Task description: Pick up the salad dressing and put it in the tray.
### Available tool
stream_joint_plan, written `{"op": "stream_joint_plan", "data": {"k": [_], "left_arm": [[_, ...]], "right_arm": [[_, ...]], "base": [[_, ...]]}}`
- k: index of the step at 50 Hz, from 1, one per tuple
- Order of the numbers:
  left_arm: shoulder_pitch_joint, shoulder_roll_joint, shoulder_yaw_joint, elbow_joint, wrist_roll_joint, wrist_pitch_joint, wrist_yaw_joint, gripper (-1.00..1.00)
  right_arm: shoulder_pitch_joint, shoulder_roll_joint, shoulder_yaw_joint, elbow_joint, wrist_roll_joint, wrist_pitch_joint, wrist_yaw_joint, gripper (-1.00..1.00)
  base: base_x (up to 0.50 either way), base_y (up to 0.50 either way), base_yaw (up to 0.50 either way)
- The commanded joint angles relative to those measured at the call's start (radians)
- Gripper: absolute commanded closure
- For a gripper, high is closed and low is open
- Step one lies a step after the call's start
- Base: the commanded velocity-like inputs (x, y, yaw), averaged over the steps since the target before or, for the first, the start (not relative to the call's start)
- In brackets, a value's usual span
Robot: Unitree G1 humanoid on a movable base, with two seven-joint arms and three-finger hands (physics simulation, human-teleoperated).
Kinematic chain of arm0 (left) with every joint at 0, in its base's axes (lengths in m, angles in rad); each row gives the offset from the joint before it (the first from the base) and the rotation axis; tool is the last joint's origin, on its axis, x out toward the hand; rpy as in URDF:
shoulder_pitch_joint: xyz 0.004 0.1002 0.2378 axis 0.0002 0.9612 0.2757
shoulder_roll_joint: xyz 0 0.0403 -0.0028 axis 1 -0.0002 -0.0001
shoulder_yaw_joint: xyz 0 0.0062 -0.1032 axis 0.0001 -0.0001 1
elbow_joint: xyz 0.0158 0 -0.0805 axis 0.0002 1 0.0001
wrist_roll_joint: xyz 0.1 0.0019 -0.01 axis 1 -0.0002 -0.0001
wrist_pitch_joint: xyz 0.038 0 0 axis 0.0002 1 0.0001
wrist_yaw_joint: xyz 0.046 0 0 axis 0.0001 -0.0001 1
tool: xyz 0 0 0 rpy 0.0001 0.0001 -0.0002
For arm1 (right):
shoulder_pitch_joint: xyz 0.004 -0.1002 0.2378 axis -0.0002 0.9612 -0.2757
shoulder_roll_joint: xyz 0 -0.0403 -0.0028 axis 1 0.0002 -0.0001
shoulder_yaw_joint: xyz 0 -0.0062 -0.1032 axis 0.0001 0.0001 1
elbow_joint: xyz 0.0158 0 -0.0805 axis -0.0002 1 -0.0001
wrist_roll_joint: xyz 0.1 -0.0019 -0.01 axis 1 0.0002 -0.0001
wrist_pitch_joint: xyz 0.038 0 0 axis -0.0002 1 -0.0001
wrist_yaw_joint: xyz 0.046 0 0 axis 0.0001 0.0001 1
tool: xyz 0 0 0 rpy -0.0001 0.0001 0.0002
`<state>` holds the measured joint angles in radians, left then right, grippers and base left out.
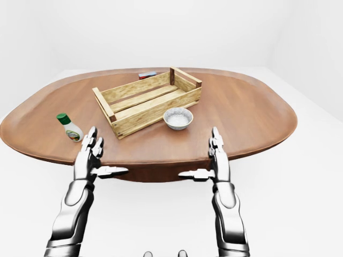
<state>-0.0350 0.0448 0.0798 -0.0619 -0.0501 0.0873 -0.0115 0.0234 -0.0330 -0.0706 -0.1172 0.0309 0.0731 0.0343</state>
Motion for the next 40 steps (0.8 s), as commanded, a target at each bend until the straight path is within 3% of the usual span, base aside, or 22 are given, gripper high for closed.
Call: {"op": "stream_joint_plan", "data": {"k": [1, 4, 5, 11, 16, 24, 28, 40], "left_arm": [[-0.169, 0.218, 0.317, -0.104, -0.157, 0.0, -0.002, -1.0], [-0.191, 0.279, 0.365, -0.062, -0.186, 0.0, 0.008, -1.0], [-0.199, 0.31, 0.397, -0.057, -0.204, 0.0, 0.011, -1.0], [-0.211, 0.394, 0.47, -0.053, -0.261, 0.0, 0.027, -1.0], [-0.218, 0.436, 0.501, -0.017, -0.288, 0.0, 0.034, -1.0], [-0.225, 0.49, 0.535, 0.06, -0.306, 0.0, 0.045, -1.0], [-0.223, 0.514, 0.548, 0.091, -0.318, 0.0, 0.05, -1.0], [-0.211, 0.501, 0.532, 0.072, -0.309, 0.0, 0.06, -1.0]], "right_arm": [[0.086, -0.122, -0.444, -0.544, 0.15, 0.014, 0.156, -1.0], [0.082, -0.13, -0.627, -0.627, 0.202, 0.014, 0.214, -1.0], [0.084, -0.144, -0.726, -0.656, 0.26, 0.014, 0.234, -1.0], [0.085, -0.184, -0.921, -0.693, 0.374, 0.014, 0.256, -1.0], [0.085, -0.185, -0.949, -0.69, 0.381, 0.014, 0.271, -1.0], [0.079, -0.186, -0.922, -0.7, 0.319, 0.014, 0.265, -1.0], [0.087, -0.189, -0.875, -0.692, 0.165, 0.014, 0.264, -1.0], [0.08, -0.162, -0.84, -0.639, 0.09, 0.014, 0.296, -1.0]], "base": [[0.0, 0.0, 0.0], [0.0, 0.0, 0.0], [0.0, 0.0, 0.0], [0.0, 0.0, 0.0], [0.0, 0.0, 0.0], [0.0, 0.0, 0.0], [0.06, 0.32, 0.0], [0.11, 0.5, 0.0]]}}
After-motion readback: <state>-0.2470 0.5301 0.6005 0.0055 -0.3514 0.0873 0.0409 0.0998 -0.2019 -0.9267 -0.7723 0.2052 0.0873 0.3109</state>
